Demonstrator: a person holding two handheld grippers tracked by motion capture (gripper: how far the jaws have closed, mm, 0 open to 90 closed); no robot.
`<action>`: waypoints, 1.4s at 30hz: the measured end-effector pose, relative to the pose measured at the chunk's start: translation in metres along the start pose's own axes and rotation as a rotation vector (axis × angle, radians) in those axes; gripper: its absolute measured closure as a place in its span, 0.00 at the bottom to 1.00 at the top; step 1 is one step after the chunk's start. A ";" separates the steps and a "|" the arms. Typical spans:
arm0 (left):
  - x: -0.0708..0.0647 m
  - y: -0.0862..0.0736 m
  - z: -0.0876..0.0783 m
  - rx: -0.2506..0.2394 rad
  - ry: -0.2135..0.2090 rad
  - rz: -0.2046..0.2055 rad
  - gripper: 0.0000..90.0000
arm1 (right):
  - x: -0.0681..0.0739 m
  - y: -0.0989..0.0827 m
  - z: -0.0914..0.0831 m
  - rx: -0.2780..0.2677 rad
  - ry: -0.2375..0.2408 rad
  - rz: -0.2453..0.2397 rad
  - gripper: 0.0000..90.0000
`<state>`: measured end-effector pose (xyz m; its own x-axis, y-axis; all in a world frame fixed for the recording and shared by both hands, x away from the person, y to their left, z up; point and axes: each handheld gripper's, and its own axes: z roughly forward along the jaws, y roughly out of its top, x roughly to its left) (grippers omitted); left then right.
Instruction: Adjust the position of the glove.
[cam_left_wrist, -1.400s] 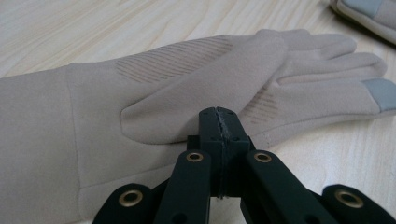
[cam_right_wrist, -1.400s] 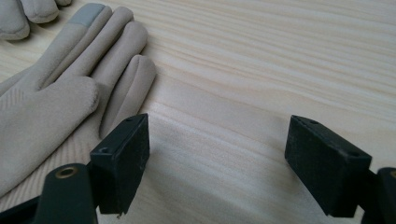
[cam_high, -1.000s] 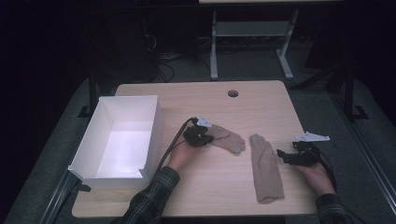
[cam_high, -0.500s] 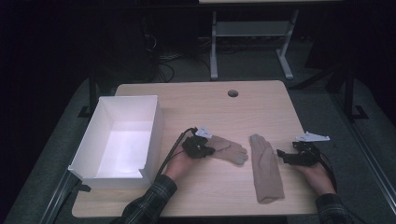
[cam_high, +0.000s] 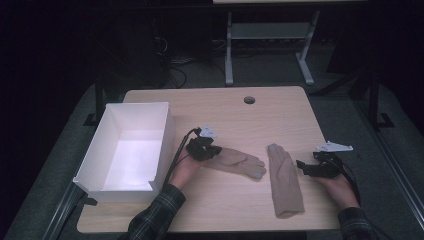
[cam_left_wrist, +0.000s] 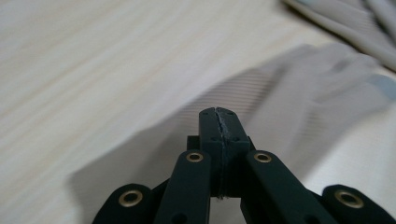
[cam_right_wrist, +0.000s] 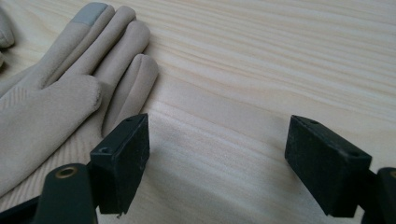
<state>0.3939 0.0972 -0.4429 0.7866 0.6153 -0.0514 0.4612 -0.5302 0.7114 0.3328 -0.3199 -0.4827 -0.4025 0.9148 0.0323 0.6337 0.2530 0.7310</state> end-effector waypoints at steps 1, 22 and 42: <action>0.003 0.000 0.001 -0.008 0.010 -0.011 0.99 | 0.000 0.000 0.000 0.000 0.000 0.000 0.24; -0.006 -0.009 0.012 0.134 0.069 -0.004 0.99 | 0.000 0.000 0.000 0.000 0.001 -0.001 0.24; -0.043 -0.040 -0.020 0.171 -0.101 -0.018 0.99 | 0.000 0.000 0.000 0.000 0.001 -0.003 0.24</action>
<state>0.3334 0.1034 -0.4551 0.8109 0.5685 -0.1389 0.5317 -0.6166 0.5806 0.3327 -0.3198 -0.4827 -0.4051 0.9137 0.0313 0.6329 0.2555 0.7308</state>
